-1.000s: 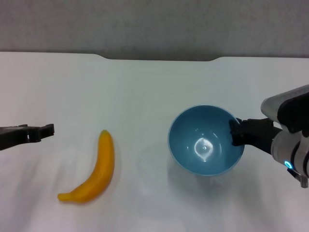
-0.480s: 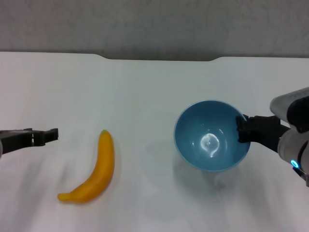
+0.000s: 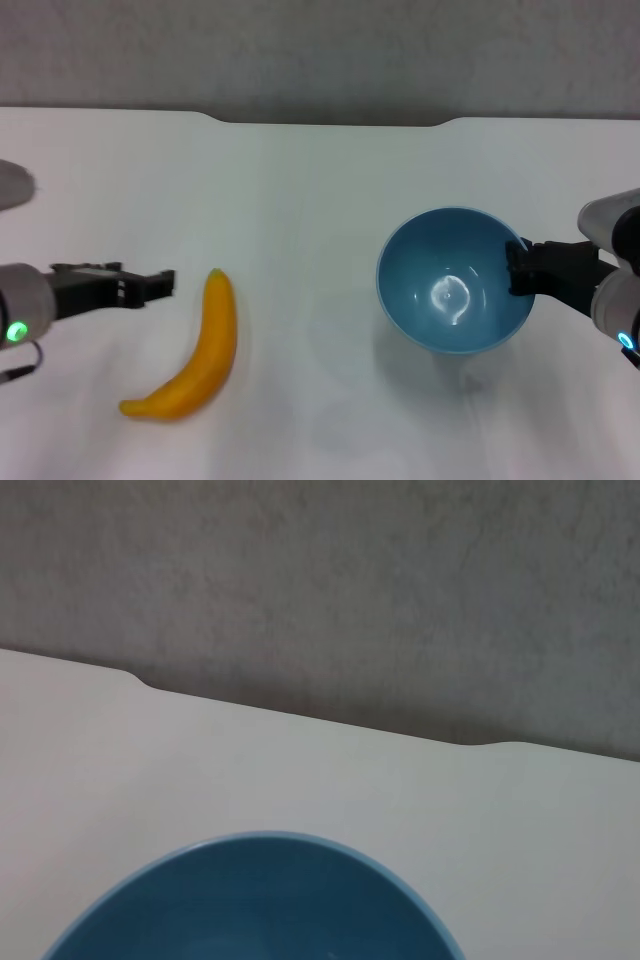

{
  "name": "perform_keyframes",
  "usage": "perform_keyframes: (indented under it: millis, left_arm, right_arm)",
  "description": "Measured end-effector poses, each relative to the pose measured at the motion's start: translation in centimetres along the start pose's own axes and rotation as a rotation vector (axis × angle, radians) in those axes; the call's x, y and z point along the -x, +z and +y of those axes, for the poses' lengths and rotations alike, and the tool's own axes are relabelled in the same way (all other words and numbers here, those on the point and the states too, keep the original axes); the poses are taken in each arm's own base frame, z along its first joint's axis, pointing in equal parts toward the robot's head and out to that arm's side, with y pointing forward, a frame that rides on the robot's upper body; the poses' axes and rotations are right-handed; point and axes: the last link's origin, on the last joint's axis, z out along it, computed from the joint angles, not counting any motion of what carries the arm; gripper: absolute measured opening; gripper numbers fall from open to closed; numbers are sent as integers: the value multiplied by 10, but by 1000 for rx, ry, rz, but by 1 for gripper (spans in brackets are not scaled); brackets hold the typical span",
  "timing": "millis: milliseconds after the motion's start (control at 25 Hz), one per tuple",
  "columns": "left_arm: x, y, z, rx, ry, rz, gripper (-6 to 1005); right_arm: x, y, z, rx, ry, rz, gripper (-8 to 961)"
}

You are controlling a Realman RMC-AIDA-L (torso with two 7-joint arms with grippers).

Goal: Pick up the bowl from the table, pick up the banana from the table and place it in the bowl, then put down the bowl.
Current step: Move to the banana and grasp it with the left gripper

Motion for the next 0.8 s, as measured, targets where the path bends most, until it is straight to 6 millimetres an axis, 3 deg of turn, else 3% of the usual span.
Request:
perform_keyframes:
  millis: [120, 280, 560, 800]
  left_arm:
    - [4, 5, 16, 29, 36, 6, 736]
    - [9, 12, 37, 57, 89, 35, 824]
    - [17, 21, 43, 69, 1, 25, 903]
    - [29, 30, 55, 86, -53, 17, 902]
  right_arm:
    - [0, 0, -1, -2, -1, 1, 44]
    - [0, 0, -1, -3, -1, 1, 45]
    - [0, 0, 1, 3, -6, -1, 45]
    - [2, 0, 3, 7, -10, -12, 45]
